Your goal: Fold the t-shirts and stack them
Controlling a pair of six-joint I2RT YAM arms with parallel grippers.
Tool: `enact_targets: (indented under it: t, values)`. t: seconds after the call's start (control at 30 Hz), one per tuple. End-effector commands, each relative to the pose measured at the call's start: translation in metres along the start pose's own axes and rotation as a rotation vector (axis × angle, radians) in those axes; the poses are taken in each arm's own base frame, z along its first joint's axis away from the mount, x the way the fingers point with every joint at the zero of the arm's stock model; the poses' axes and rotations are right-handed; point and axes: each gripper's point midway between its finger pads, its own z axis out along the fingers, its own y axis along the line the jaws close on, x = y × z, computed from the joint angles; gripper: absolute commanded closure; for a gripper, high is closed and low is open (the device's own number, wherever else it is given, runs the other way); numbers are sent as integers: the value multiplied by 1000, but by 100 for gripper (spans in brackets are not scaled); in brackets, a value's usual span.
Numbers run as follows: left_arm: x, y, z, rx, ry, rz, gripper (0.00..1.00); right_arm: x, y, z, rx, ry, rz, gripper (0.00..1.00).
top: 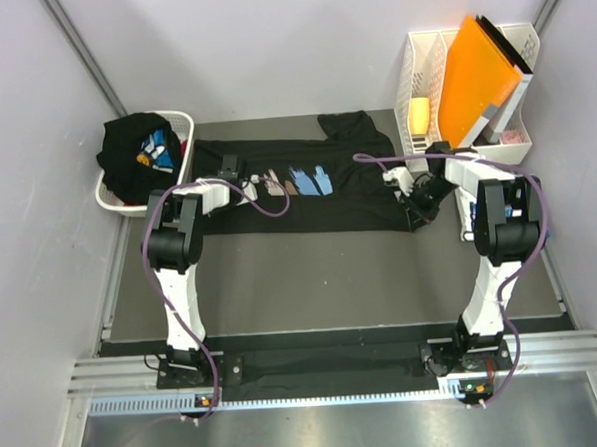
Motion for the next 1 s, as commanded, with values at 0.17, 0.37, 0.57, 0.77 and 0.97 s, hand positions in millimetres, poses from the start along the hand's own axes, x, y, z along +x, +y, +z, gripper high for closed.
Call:
enact_targets:
  t: [0.17, 0.37, 0.57, 0.77, 0.97]
  values:
    - [14, -14, 14, 35, 79, 52, 100, -3, -35, -17, 210, -14, -48, 100]
    - [16, -18, 14, 43, 78, 58, 100, -1, -45, -19, 257, 2, -58, 100]
    - [18, -21, 14, 52, 82, 52, 100, 7, -41, -18, 240, 38, -72, 67]
    - [24, -21, 9, 45, 92, 34, 65, 11, -39, -26, 256, 53, -95, 48]
    - [31, -3, -7, -7, 95, -22, 35, 5, -30, -44, 262, 34, -128, 47]
